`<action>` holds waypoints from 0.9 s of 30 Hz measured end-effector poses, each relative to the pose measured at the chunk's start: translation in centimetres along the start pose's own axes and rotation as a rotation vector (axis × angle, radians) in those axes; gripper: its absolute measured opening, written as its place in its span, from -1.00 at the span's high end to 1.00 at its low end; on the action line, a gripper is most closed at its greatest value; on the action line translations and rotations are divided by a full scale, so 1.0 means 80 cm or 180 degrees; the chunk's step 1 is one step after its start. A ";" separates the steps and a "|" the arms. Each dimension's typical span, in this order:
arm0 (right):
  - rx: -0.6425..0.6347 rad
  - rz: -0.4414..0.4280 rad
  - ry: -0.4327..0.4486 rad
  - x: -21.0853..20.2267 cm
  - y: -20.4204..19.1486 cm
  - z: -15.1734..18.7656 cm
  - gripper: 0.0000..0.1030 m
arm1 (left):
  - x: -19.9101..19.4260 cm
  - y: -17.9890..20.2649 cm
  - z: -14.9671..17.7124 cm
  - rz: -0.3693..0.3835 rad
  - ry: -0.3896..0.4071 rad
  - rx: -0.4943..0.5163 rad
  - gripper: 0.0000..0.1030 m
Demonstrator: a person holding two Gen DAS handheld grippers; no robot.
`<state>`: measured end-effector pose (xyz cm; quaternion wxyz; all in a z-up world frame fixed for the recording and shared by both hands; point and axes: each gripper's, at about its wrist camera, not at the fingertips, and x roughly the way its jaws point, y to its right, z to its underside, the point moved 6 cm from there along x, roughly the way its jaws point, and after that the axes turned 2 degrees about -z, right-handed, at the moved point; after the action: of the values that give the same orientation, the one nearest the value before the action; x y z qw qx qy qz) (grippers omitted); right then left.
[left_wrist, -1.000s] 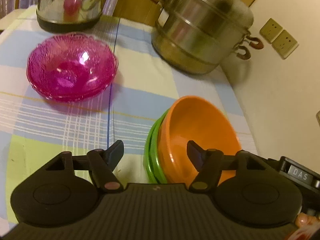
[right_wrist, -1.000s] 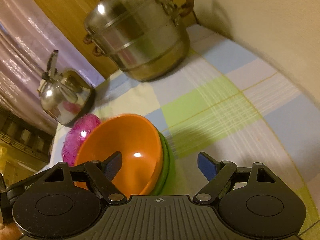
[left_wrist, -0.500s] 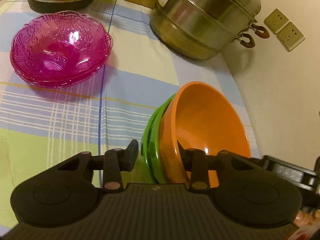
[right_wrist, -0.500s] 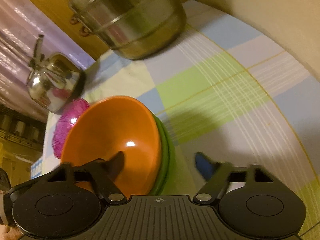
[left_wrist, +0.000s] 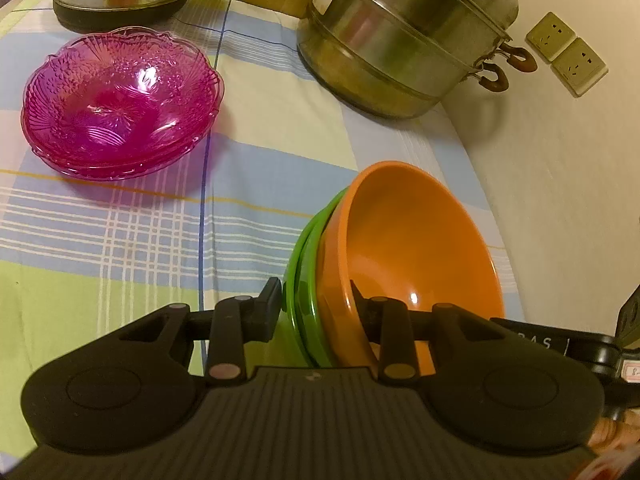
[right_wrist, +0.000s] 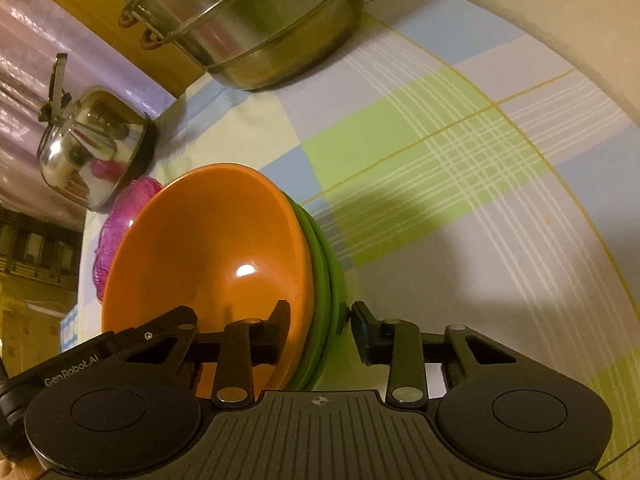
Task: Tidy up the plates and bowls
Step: 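Carry the bowl stack with both grippers toward the pink dishes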
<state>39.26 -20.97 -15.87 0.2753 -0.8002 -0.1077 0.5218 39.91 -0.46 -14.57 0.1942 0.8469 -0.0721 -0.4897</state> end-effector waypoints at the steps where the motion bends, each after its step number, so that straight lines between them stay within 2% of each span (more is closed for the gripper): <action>1: -0.0012 0.0015 0.0003 0.000 -0.001 0.000 0.40 | 0.000 0.000 0.000 -0.0004 0.0004 0.0001 0.45; 14: -0.0051 0.0107 0.0037 -0.003 -0.006 0.001 0.44 | -0.005 0.001 0.002 -0.0044 0.0008 -0.0028 0.50; 21: -0.0134 0.0069 0.0078 -0.008 -0.024 -0.003 0.44 | -0.022 -0.005 -0.009 -0.0060 0.0148 -0.0087 0.50; 27: -0.0228 -0.0011 0.0080 -0.005 -0.055 -0.012 0.45 | -0.046 -0.019 -0.034 -0.0145 0.0350 -0.0117 0.50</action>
<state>40.44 -17.82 -12.85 0.2488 -0.8158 -0.1242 0.5070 40.28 2.77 -11.03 0.2022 0.8703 -0.0330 -0.4480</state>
